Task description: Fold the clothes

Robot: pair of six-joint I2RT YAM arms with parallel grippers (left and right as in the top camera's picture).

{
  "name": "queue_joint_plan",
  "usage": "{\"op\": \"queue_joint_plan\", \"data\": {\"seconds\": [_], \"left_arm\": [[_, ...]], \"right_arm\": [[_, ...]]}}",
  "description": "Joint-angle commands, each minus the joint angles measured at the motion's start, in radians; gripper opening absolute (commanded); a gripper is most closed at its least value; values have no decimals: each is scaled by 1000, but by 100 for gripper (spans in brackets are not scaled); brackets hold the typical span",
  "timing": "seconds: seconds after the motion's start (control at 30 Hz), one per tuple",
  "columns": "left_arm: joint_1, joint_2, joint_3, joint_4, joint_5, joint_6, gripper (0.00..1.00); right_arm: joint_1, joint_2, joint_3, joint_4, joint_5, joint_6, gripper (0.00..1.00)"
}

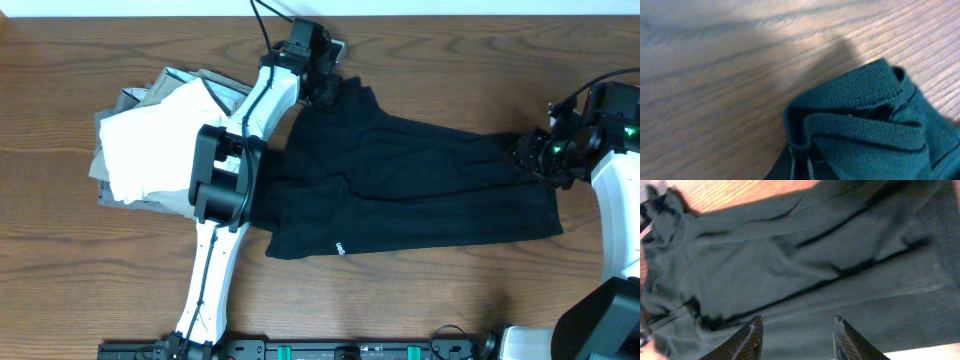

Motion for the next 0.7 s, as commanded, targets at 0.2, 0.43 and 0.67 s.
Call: {"op": "queue_joint_plan", "data": {"seconds": [0.2, 0.43, 0.67], "left_arm": [[9, -301, 27, -250, -64, 14, 6], [-13, -406, 27, -391, -64, 22, 6], [-44, -409, 23, -465, -64, 22, 6]], "right_arm": [[-23, 35, 19, 167, 80, 61, 48], [-80, 203, 19, 328, 37, 69, 47], [-104, 358, 19, 525, -9, 30, 50]]}}
